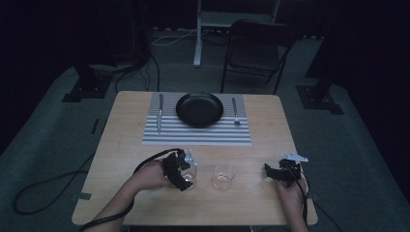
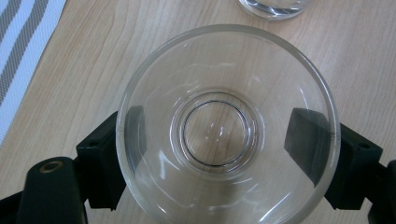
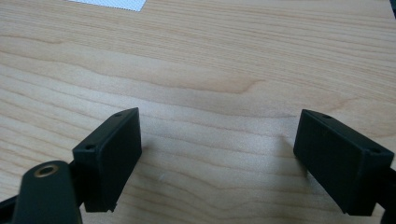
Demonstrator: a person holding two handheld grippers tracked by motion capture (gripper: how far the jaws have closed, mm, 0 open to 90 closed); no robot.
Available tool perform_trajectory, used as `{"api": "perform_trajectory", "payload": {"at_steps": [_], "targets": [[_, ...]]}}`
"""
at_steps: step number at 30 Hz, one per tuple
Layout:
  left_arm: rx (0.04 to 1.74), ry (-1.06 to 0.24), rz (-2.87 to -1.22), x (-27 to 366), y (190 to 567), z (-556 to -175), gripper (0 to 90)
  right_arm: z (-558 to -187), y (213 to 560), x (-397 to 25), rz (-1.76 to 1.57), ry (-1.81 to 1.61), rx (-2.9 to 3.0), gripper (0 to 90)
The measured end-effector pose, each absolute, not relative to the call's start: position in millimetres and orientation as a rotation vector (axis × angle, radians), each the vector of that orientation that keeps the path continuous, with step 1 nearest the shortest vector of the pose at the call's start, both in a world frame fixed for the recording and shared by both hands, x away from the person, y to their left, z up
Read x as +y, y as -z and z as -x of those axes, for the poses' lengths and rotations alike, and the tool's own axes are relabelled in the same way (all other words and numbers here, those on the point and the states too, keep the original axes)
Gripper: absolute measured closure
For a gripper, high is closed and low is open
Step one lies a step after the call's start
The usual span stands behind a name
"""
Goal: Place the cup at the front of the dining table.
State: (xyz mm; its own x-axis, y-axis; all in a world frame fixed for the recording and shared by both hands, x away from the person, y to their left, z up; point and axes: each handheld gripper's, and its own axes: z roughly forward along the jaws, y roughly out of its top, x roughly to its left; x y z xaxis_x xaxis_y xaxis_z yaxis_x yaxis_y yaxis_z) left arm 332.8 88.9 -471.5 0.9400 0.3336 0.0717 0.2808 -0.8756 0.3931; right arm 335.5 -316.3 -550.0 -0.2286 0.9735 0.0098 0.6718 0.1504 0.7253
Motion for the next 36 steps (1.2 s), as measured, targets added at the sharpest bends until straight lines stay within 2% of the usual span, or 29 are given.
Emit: {"api": "perform_trajectory", "payload": {"at_steps": [36], "targets": [[0.425, -0.187, -2.647, 92, 459, -335, 18.6, -336, 550, -316, -1.565, -0.854, 1.966, 14.6]]}}
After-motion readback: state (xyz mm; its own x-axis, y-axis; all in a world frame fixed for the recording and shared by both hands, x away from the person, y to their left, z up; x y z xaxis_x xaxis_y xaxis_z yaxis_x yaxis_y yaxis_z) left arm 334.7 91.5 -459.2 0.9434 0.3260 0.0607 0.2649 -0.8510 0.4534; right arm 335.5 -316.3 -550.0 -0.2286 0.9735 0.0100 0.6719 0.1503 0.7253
